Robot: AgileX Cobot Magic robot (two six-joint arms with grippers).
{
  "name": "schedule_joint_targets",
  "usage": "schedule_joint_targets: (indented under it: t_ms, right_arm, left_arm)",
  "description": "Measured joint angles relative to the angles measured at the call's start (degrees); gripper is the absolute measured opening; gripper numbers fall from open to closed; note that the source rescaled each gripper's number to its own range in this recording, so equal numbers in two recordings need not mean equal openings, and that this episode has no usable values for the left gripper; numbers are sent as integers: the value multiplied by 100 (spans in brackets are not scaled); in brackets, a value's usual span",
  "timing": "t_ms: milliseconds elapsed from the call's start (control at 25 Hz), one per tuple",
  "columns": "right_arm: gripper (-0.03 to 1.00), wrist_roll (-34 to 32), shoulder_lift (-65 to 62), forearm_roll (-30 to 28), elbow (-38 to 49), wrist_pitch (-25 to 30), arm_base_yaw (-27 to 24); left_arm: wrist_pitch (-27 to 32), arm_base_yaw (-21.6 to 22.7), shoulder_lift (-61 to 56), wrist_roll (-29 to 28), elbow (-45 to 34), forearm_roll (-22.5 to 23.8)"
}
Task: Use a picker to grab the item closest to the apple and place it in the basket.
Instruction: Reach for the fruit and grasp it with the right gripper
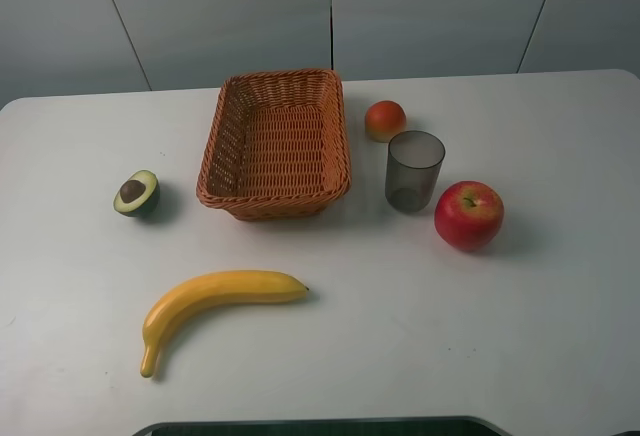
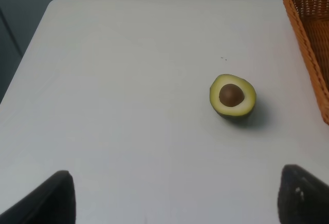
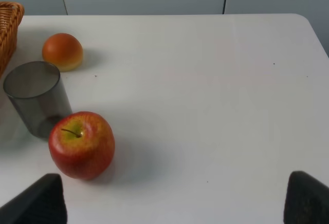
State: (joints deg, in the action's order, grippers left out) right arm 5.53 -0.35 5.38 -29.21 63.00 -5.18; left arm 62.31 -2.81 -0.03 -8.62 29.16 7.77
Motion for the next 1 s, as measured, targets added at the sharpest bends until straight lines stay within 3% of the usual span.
schedule_joint_targets:
  t_ms: [1000]
  right_arm:
    - [91,0,0,0,0,0,0]
  left_arm:
    - [0,0,0,-20,0,0]
